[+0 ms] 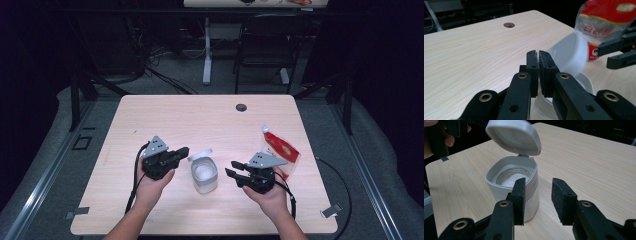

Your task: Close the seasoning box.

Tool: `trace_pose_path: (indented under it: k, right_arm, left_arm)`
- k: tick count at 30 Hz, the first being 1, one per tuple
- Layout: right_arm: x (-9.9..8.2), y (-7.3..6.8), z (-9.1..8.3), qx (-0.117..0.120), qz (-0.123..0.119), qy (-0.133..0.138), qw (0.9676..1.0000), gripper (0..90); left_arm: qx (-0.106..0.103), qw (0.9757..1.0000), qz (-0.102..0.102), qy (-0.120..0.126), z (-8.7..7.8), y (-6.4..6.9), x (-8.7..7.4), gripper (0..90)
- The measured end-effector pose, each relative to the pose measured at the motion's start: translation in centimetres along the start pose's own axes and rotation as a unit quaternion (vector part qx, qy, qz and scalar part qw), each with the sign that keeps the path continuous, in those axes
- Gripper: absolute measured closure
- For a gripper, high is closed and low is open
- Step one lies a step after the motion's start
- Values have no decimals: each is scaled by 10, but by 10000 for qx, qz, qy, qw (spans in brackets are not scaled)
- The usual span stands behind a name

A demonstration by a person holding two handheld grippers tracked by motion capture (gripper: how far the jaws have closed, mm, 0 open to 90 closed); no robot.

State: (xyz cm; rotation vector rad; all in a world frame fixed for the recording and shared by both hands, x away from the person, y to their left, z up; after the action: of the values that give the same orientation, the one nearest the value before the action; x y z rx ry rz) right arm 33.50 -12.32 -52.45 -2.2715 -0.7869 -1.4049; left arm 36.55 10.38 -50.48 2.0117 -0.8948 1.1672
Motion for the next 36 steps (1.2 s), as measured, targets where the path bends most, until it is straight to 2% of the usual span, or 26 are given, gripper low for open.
trace_pose_path:
  k: [11,19,30,36]
  right_arm:
    - [-7,-4,1,64,-67,-109,9999,626]
    - [-10,-8,4,71,-192,-156,9997,610]
    - [-16,0,5,1,-177,-205,9996,583]
    - [-16,2,3,-22,-170,-192,9997,575]
  left_arm:
    - [-34,9999,23,-150,2,3,-9,868]
    - [9,9999,14,-166,2,2,-11,861]
    - [203,9996,-203,-49,-6,-18,-12,840]
    - [278,9992,-272,9,-11,-23,-12,834]
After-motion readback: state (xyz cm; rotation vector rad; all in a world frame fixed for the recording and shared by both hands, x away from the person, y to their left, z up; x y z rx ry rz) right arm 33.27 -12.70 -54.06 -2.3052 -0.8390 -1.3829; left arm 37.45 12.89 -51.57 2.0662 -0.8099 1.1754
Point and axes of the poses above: each handheld gripper's, and its own axes: z roughly forward along the jaws, x roughly out of its top, y roughly to its right, the point moved 6 cm from there along z, roughly forward along the jaws, and after that the axes turned 10 degrees about -x, right-handed, at the moved point
